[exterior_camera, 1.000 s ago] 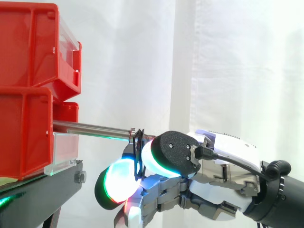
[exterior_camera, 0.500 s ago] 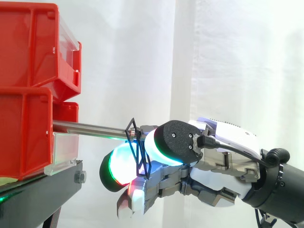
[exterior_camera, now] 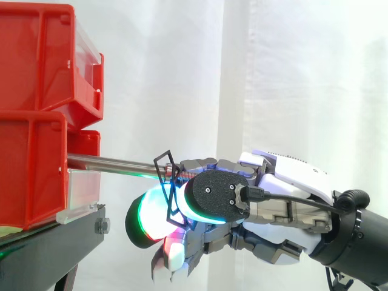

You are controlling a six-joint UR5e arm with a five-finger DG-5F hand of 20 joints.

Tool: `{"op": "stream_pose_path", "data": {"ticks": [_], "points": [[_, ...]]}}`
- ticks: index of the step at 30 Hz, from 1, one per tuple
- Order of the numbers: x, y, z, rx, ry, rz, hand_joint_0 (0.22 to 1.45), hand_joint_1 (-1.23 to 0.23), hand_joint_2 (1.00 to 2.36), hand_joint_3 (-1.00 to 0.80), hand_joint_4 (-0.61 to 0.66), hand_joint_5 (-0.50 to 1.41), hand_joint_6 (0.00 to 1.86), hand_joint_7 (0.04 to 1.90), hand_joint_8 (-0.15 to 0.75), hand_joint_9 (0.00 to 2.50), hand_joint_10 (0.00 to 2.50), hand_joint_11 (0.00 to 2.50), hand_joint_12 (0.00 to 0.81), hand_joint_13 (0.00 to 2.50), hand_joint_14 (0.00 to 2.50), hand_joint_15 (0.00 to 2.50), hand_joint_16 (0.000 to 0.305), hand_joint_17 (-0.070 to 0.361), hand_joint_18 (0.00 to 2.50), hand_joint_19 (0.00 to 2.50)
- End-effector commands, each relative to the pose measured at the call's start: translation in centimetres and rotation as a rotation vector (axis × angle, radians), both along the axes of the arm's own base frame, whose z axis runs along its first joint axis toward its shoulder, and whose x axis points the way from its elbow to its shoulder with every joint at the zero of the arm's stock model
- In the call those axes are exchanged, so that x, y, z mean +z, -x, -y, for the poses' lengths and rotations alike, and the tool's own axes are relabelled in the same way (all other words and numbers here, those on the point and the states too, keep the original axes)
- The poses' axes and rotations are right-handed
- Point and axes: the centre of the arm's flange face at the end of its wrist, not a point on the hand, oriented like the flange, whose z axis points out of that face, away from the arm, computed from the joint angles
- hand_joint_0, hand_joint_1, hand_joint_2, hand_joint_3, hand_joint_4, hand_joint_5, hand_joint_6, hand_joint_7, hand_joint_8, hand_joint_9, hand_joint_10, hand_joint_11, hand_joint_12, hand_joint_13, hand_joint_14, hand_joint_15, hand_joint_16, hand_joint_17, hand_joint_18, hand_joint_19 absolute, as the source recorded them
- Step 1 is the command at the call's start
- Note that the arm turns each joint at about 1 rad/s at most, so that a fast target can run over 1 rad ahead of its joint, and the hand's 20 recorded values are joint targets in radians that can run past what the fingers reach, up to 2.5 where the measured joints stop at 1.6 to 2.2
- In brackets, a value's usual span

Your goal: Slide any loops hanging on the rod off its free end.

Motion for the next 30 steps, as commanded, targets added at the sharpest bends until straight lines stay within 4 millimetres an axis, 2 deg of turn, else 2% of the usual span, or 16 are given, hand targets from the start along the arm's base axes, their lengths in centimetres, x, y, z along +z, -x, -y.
{"op": "stream_pose_path", "data": {"ticks": [1, 8, 17, 26, 27, 30], "points": [[-0.2, 0.1, 0.0, -0.001, 0.002, -0.019, 0.59, -0.73, 1.01, -0.05, 0.07, -0.18, 0.88, 0.88, 0.333, 1.01, 0.01, 0.7, 0.36, 0.97, 0.02, 0.43, 0.063, 0.142, 0.91, 0.5], [-0.5, 0.3, 0.0, 0.004, 0.001, -0.049, 0.6, -0.72, 1.01, 0.0, 0.03, -0.17, 0.9, 0.87, 0.342, 1.03, 0.01, 0.7, 0.369, 0.99, 0.01, 0.42, 0.065, 0.147, 0.93, 0.49], [0.9, 1.2, 0.0, 0.035, 0.026, -0.151, 0.6, -0.72, 1.01, 0.01, 0.05, -0.17, 0.9, 0.87, 0.348, 1.04, 0.01, 0.7, 0.373, 0.99, 0.01, 0.42, 0.065, 0.147, 0.93, 0.5], [3.2, 2.4, 0.7, 0.036, 0.047, -0.239, 0.6, -0.72, 1.0, 0.01, 0.06, -0.17, 0.9, 0.87, 0.352, 1.04, 0.01, 0.7, 0.376, 1.0, 0.01, 0.42, 0.066, 0.149, 0.94, 0.49], [4.3, 2.7, 1.0, 0.031, 0.048, -0.247, 0.6, -0.72, 1.0, 0.0, 0.06, -0.17, 0.9, 0.88, 0.349, 1.04, 0.01, 0.7, 0.376, 1.0, 0.01, 0.42, 0.067, 0.15, 0.94, 0.49], [5.2, 3.1, 1.1, 0.03, 0.048, -0.267, 0.6, -0.72, 1.0, 0.0, 0.06, -0.17, 0.9, 0.88, 0.352, 1.05, 0.01, 0.7, 0.378, 1.0, 0.01, 0.42, 0.066, 0.149, 0.94, 0.48]]}}
